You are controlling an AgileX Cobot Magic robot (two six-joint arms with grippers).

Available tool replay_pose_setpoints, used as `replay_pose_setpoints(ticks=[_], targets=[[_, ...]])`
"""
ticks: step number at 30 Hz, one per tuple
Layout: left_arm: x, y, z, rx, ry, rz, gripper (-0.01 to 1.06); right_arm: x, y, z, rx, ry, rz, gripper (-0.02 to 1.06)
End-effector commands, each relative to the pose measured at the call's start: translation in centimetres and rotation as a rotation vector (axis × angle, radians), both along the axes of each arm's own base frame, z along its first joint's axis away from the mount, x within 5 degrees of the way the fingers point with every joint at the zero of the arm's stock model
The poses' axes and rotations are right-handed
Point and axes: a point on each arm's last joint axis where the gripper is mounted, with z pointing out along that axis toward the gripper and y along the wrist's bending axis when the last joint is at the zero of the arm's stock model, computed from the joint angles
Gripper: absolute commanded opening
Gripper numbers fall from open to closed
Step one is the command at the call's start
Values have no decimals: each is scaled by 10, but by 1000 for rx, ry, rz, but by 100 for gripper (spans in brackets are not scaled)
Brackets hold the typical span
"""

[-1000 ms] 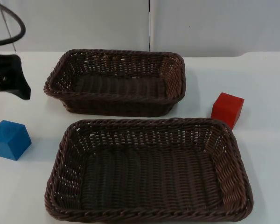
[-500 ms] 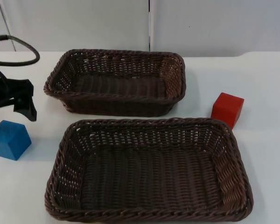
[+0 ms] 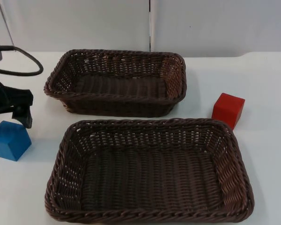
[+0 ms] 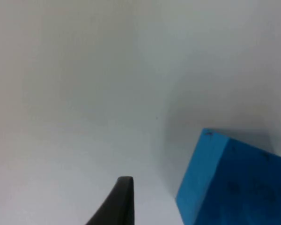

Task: Pick up one cube with the left hand and place it into the upper basket. Pick up one cube with the right hand and place it into the lower basket.

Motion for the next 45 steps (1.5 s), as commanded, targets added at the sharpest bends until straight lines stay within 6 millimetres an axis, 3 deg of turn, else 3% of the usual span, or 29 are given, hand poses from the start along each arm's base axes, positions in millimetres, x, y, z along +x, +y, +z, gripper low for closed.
replay_pose_setpoints(ticks=[1,12,26,34,41,45], targets=[[2,2,-1,25,2,-23,99,0,0,0,-11,-7,-3,105],[5,2,-15,71,9,-157,99,0,0,0,-11,-7,-3,105],[8,2,-17,70,-9,-156,99,0,0,0,-11,-7,-3,105],[5,2,-34,66,47,-167,99,0,0,0,-11,-7,-3,105],[7,2,-34,67,34,-166,99,0,0,0,-11,-7,-3,105],[7,2,-35,67,29,-166,92,0,0,0,-11,-7,-3,105]])
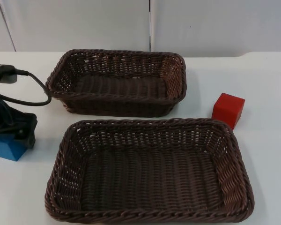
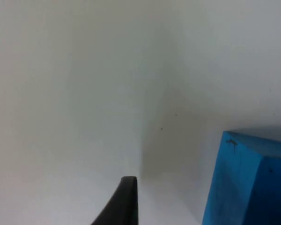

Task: Pick up one cube with the left hand and place it into the upper basket. Pick up one cube with the right hand and place it into the lower basket.

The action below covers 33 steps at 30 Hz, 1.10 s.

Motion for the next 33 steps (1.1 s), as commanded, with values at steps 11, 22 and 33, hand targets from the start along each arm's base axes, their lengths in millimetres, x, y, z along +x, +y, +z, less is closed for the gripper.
replay_pose_setpoints(ticks=[11,22,33], targets=[[2,-2,19,-43,-22,59,0,0,0,0,-11,-5,-3,105],[-9,-7,115,-132,-263,108,0,0,0,0,-11,-5,-3,105],[-19,-7,153,-137,-392,102,0,0,0,0,-11,-5,-3,105]])
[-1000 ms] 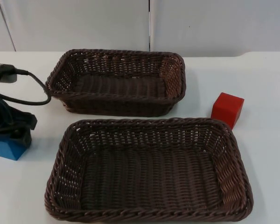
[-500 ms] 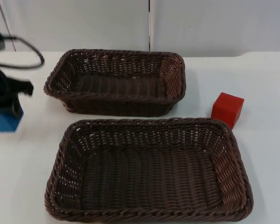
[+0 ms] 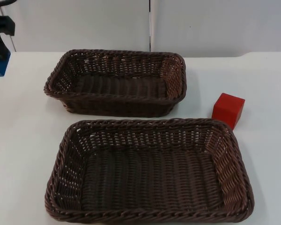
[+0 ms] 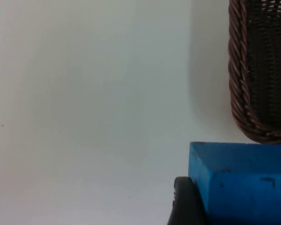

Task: Pick up one cube with the left hand and place it into the upper basket. Pick up one cube with the right hand and place it into the lower basket.

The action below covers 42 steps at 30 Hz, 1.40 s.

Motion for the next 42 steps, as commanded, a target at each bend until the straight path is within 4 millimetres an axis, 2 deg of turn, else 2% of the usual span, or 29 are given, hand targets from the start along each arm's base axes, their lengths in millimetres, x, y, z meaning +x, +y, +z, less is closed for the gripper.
replay_pose_setpoints(ticks=[1,24,29,36,37,42], targets=[[1,0,6,-10,-30,7,0,0,0,0,-11,-7,-3,105],[3,-3,9,-4,-38,-9,0,0,-1,0,-12,-7,-4,105],[8,-16,22,12,-66,-71,0,0,-1,0,-12,-7,-4,105],[22,-49,47,6,-157,-163,0,0,-1,0,-14,-7,-6,105],[22,-49,47,6,-157,-163,0,0,-1,0,-14,-7,-6,105],[40,-74,49,0,-150,-225,0,0,-1,0,-14,-7,-6,105]])
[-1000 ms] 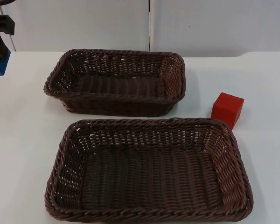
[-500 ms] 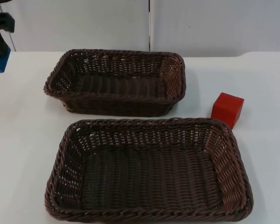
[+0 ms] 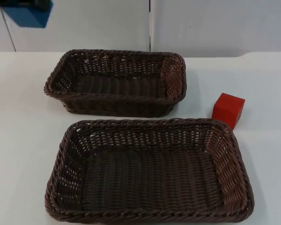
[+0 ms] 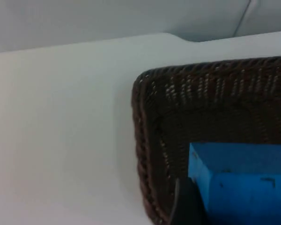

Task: Pick up one cube with the left hand and place it into the upper basket. Pick up one cube with the right hand and place it into the lower basket.

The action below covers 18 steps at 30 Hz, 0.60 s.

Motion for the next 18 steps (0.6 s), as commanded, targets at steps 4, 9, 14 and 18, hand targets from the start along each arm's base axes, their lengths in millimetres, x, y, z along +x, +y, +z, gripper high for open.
replay_pose_setpoints(ticks=[4,9,14,18], targets=[[16,-25,-4,0,26,-61,0,0,-1,0,-14,-7,-6,105],[30,-44,-13,4,36,-102,0,0,-1,0,-14,-7,-6,105],[44,-60,-20,6,41,-130,0,0,-1,0,-14,-7,-6,105],[51,-70,-22,6,47,-149,0,0,-1,0,-14,-7,-6,105]])
